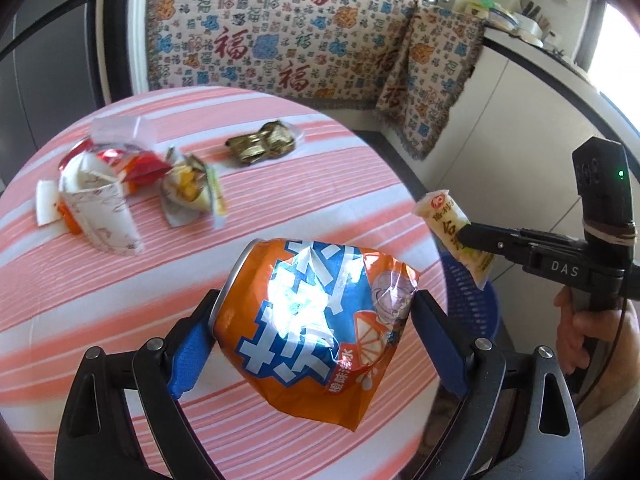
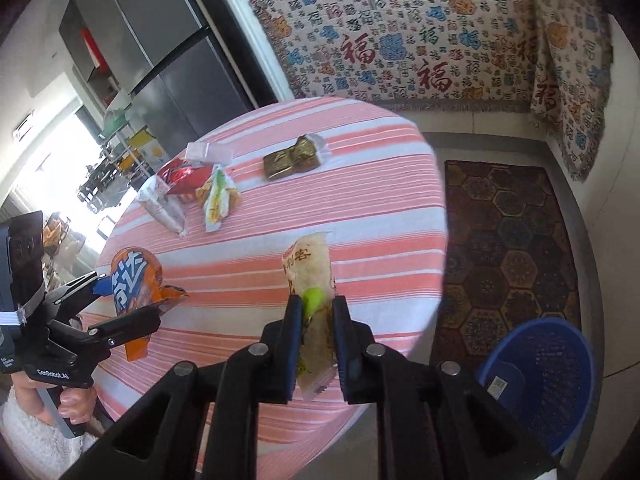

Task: Collect trash
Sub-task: 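Carry the orange can and snack wrapper to the blue wastebasket and release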

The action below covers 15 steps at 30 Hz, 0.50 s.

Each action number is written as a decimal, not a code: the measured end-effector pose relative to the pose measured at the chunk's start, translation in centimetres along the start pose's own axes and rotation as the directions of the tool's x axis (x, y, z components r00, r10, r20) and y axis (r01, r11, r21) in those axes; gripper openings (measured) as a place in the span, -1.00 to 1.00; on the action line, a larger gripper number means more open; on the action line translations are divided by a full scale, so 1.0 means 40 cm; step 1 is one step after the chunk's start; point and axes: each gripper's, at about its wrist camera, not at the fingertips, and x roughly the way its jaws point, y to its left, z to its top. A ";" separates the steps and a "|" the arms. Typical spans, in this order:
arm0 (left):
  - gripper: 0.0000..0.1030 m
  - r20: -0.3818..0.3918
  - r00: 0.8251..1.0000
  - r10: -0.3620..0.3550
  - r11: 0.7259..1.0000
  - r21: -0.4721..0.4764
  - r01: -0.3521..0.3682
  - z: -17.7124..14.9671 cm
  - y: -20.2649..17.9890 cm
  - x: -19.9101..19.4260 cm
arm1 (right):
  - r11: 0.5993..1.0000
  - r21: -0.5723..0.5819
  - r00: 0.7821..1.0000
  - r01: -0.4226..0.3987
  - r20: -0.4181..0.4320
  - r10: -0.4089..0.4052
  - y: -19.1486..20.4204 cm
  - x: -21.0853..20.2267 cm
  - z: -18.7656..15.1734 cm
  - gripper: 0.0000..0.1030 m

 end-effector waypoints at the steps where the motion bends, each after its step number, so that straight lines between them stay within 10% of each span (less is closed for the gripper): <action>1: 0.80 0.002 1.000 -0.014 1.000 0.010 0.014 0.010 -0.024 0.006 | 1.000 0.024 1.000 0.016 0.014 -0.016 -0.029 -0.017 0.001 -0.70; 15: 0.80 -0.076 0.973 -0.216 0.961 0.161 0.226 0.117 -0.442 0.232 | 0.892 0.322 0.934 0.317 0.060 -0.354 -0.433 -0.225 -0.099 -0.70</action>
